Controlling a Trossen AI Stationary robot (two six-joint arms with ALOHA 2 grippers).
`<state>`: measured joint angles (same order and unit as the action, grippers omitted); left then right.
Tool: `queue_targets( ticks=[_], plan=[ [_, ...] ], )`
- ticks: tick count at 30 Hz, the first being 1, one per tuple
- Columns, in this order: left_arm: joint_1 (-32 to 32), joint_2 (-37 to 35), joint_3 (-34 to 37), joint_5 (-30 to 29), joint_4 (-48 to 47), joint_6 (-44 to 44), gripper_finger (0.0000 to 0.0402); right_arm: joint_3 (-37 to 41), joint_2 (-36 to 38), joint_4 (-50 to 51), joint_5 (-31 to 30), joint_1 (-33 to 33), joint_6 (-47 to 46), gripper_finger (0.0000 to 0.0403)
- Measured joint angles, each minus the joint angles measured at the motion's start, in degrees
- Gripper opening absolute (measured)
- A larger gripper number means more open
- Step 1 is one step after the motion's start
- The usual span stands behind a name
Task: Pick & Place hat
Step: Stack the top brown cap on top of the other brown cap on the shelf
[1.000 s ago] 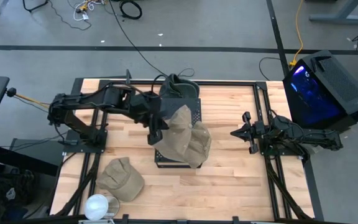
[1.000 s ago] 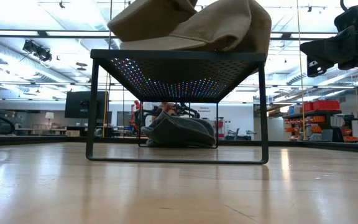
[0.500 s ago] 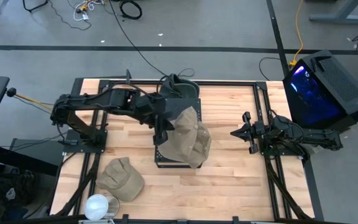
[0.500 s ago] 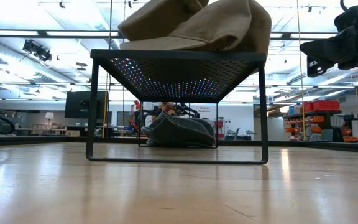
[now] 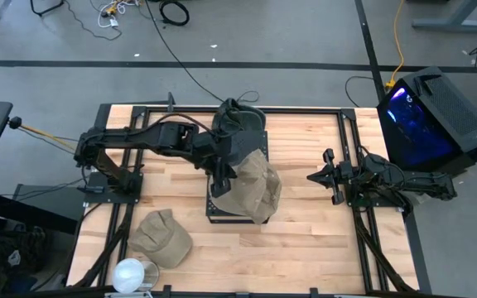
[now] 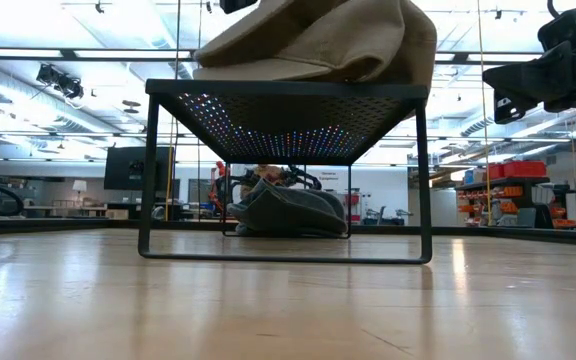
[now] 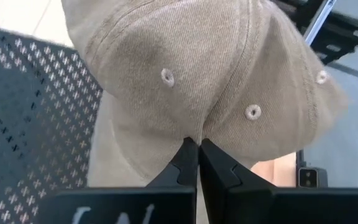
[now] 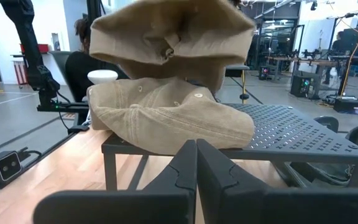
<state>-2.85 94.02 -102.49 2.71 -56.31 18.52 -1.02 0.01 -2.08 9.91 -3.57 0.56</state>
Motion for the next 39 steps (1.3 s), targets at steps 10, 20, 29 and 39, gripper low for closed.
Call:
queue_targets(
  ticks=[10,20,29,39],
  plan=[
    [-0.02,0.76,-0.03,0.07,0.3,-0.3,0.0006,0.0,0.0,-0.01,0.0,-0.01,0.0,0.0007],
    [-0.02,0.7,-0.05,0.14,0.39,-1.2,0.0009,0.0,0.0,-0.01,0.0,-0.01,0.0,0.0007],
    [-0.02,0.87,-0.05,0.16,0.51,-1.25,0.0007,0.0,0.0,-0.01,0.0,-0.02,0.0,0.0007],
    [-0.02,0.87,-0.05,0.2,1.39,-1.37,0.0014,0.0,0.0,-0.01,0.02,0.0,0.0,0.0007]
  ],
)
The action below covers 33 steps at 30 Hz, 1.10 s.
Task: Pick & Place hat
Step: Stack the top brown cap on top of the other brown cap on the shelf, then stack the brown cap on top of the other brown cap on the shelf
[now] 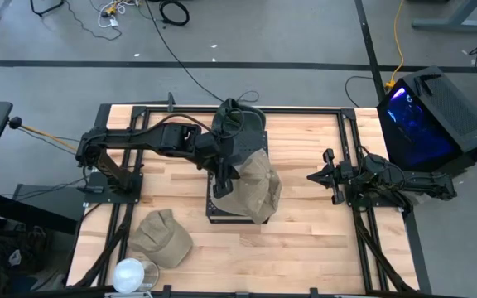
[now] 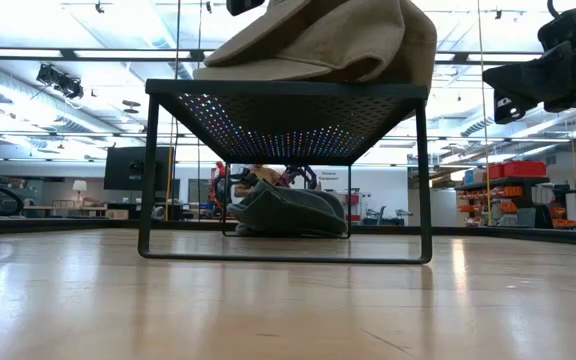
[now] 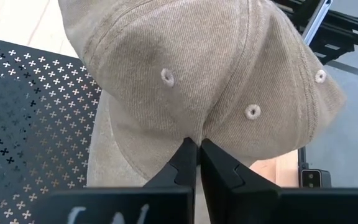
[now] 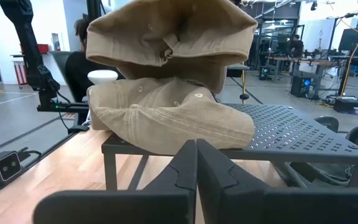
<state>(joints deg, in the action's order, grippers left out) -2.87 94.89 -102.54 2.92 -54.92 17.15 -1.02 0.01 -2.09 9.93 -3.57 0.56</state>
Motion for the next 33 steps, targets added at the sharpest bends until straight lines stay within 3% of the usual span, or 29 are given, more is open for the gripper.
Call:
queue_targets(
  ticks=[16,33],
  plan=[
    [0.02,0.02,0.0,-0.63,0.37,-1.97,0.0049,0.0,0.0,0.0,-0.01,0.0,0.0,0.0007],
    [0.02,-0.09,0.0,-1.79,-0.07,-2.63,0.0148,0.0,0.0,0.0,-0.01,0.0,0.0,0.0007]
  ],
)
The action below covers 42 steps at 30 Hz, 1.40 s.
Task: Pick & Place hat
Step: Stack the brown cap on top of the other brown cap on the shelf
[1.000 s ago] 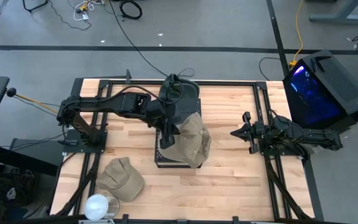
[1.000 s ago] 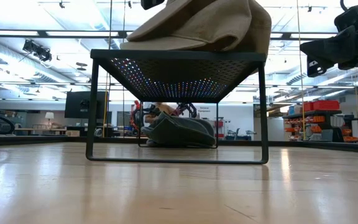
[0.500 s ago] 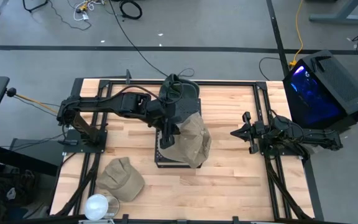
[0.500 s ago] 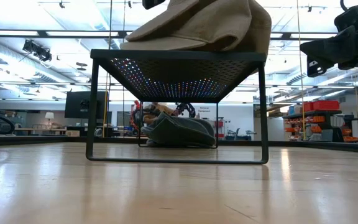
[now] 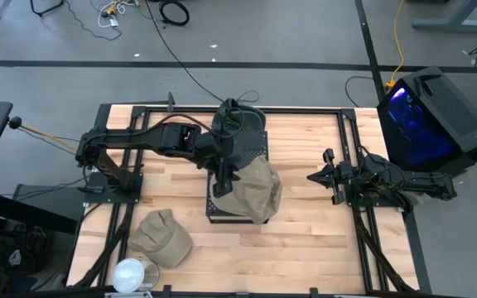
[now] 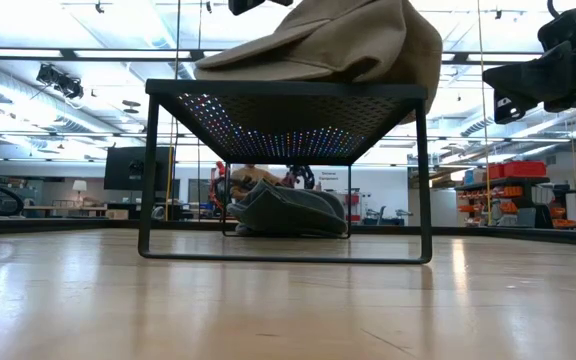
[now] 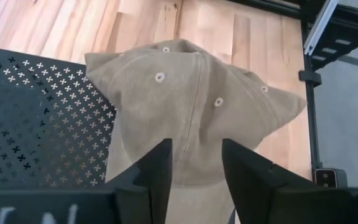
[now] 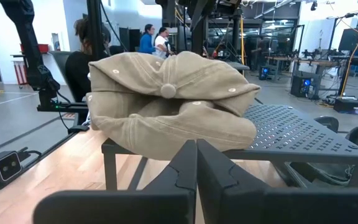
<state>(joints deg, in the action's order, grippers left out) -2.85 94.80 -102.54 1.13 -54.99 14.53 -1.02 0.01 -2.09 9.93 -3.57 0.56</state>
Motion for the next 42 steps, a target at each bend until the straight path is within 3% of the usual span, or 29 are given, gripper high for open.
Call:
queue_targets(
  ticks=[13,31,42],
  plan=[
    [-1.36,-4.33,0.0,-0.08,-8.93,-2.21,0.0159,0.0,0.0,0.01,0.0,0.0,0.0,0.0007],
    [-15.25,-4.46,0.03,-3.67,-23.79,-3.26,0.0158,0.0,0.0,0.02,-0.01,0.0,0.0,0.0007],
    [-18.96,-4.48,7.27,-3.66,-23.64,1.02,0.0158,0.0,0.0,0.02,-0.01,0.0,0.0,0.0007]
  ],
)
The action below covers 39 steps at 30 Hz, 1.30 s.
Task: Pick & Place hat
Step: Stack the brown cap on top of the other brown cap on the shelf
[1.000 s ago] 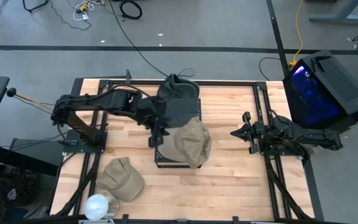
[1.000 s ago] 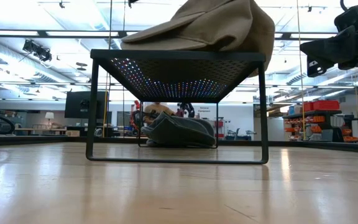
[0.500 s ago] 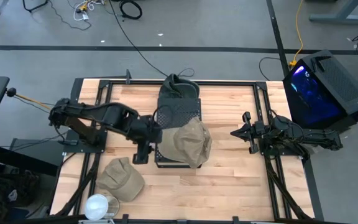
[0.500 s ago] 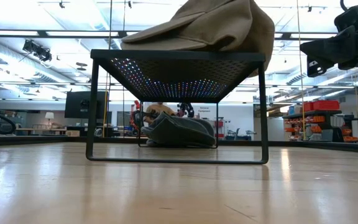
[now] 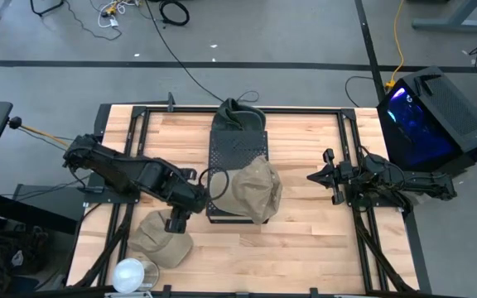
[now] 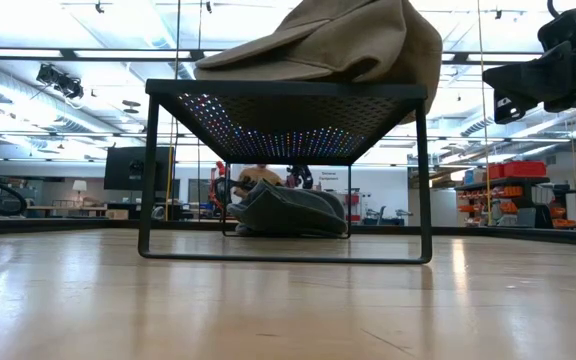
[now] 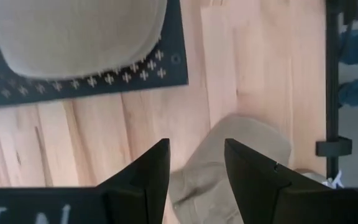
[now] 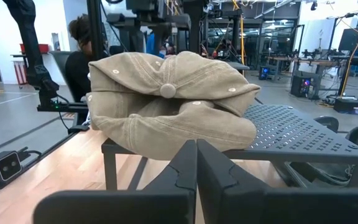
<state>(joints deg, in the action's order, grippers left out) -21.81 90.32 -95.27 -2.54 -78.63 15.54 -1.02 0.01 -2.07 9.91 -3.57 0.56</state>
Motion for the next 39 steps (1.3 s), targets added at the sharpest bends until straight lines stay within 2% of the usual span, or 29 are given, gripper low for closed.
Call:
queue_targets(
  ticks=[12,22,30,39],
  plan=[
    [-2.28,0.0,5.25,0.0,3.19,-2.15,0.0158,0.0,0.0,0.0,0.01,0.0,0.0,0.0007],
    [-5.62,0.02,11.57,0.32,5.87,4.84,0.0158,0.0,0.0,0.0,0.0,0.0,0.0,0.0007],
    [-7.76,0.02,15.78,1.11,6.39,6.1,0.0158,0.0,0.0,-0.01,0.01,-0.01,0.0,0.0007],
    [-9.59,-3.06,24.07,1.92,14.2,9.85,0.0158,0.0,0.0,-0.02,0.01,-0.01,-0.01,0.0007]
  ],
)
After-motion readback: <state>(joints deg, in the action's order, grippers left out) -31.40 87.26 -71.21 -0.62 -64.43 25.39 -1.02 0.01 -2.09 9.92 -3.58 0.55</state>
